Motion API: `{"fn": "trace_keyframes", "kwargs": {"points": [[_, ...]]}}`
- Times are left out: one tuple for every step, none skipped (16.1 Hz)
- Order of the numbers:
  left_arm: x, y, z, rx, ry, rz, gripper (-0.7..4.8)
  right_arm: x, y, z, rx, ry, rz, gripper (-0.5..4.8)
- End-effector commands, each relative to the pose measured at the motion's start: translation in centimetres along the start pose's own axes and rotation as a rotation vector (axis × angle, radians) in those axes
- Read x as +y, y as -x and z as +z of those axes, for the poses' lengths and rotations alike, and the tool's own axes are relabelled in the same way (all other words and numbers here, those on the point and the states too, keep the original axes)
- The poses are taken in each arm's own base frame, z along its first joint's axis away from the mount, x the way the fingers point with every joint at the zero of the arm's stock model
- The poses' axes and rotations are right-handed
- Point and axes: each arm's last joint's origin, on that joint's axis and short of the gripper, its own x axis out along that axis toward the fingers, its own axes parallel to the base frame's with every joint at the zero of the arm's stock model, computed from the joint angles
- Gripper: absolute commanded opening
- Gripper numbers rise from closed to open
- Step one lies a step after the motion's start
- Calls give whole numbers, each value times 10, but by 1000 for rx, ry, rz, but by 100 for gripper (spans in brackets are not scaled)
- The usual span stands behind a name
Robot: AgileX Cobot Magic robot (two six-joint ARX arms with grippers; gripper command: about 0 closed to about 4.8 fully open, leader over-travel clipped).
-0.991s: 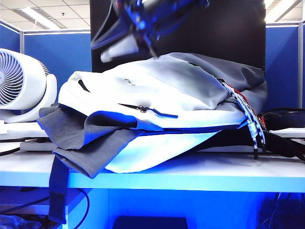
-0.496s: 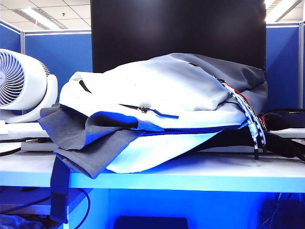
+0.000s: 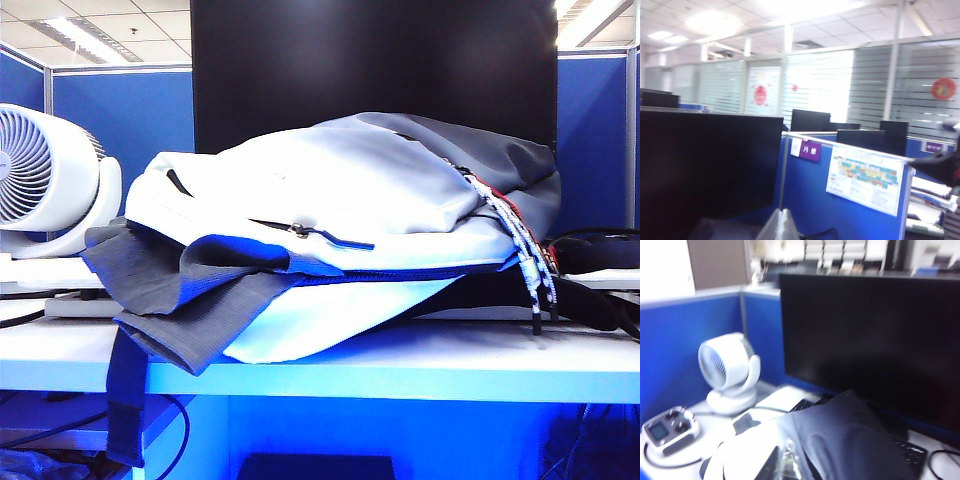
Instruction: Put the gray clothes into the backpack.
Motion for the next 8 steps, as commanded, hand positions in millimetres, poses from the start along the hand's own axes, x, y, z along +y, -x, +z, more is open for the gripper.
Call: {"fn": "trace_keyframes", "kwargs": {"points": [[-8, 17, -38, -88, 83, 26, -5, -1, 26, -10, -8, -53, -31, -5], [-10, 22, -52, -103, 109, 37, -5, -1, 35, -15, -9, -57, -61, -5], [-8, 27, -64, -98, 143, 49, -5, -2, 43, -20, -14, -74, -72, -5], [-6, 30, -76, -91, 185, 49, -5, -2, 48, -27, -24, -108, -76, -5], [-7, 32, -88, -95, 220, 27, -5, -2, 53, -36, -33, -138, -91, -4], [-10, 33, -96, -84, 248, -6, -5, -3, 58, -45, -36, -153, -122, -4], [-12, 32, -106, -66, 287, -57, -5, -4, 61, -58, -33, -165, -175, -5], [-13, 29, -113, -45, 326, -120, -5, -4, 63, -69, -23, -200, -179, -5]]}}
